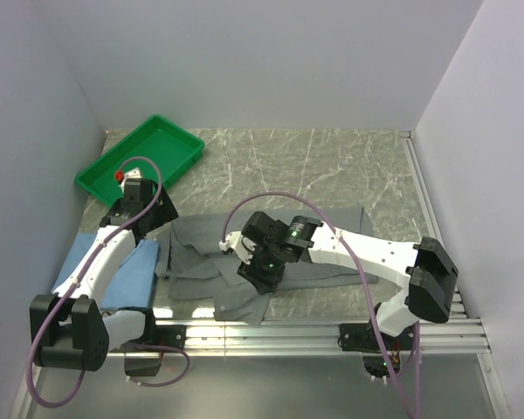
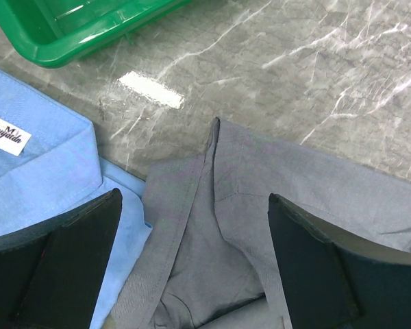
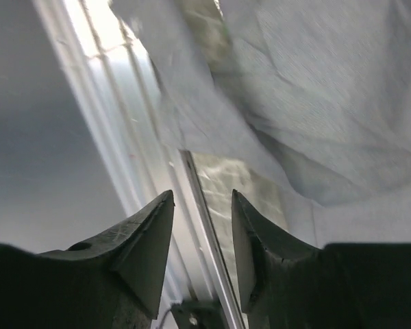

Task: Fold and stack the long sleeve shirts
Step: Fold the shirt

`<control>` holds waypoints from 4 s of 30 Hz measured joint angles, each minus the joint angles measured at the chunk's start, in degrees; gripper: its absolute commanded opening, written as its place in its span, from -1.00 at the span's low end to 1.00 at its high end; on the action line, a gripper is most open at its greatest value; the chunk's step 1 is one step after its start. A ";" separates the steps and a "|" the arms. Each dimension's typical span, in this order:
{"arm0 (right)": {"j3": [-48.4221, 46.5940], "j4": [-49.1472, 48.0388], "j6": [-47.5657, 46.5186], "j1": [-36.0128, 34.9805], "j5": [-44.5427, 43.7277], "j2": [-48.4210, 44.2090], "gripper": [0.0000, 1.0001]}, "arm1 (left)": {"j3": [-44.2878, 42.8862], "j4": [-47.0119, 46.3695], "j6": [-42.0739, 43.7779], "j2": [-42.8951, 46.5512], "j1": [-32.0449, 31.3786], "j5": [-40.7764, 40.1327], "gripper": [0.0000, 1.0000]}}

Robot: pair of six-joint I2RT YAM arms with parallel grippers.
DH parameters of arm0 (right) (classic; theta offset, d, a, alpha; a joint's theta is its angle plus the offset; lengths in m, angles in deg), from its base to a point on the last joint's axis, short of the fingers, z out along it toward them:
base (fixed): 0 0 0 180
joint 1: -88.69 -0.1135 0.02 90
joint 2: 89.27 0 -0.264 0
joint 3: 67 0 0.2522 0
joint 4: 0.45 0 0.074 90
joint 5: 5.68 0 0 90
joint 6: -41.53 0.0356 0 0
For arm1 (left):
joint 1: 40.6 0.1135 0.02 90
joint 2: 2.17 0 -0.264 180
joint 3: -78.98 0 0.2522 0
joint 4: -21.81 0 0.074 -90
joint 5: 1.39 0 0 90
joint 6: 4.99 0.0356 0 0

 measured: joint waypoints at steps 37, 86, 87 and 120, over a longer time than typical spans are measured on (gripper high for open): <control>-24.20 3.15 -11.89 -7.04 -9.84 32.35 -0.32 | -0.09 1.53 -0.57 -0.72 0.50 -3.67 0.86; -2.47 -25.40 9.90 1.97 -2.27 -10.78 -1.00 | -0.66 -7.06 -4.09 -11.50 -13.35 19.23 0.40; -2.47 -25.42 10.08 1.97 -2.32 -11.54 -1.00 | -0.48 -7.15 -4.57 -12.26 -13.38 19.56 0.33; 20.59 -16.65 55.65 20.06 -49.79 -24.15 -1.00 | 0.50 -3.48 -7.80 -19.67 -13.31 22.03 0.36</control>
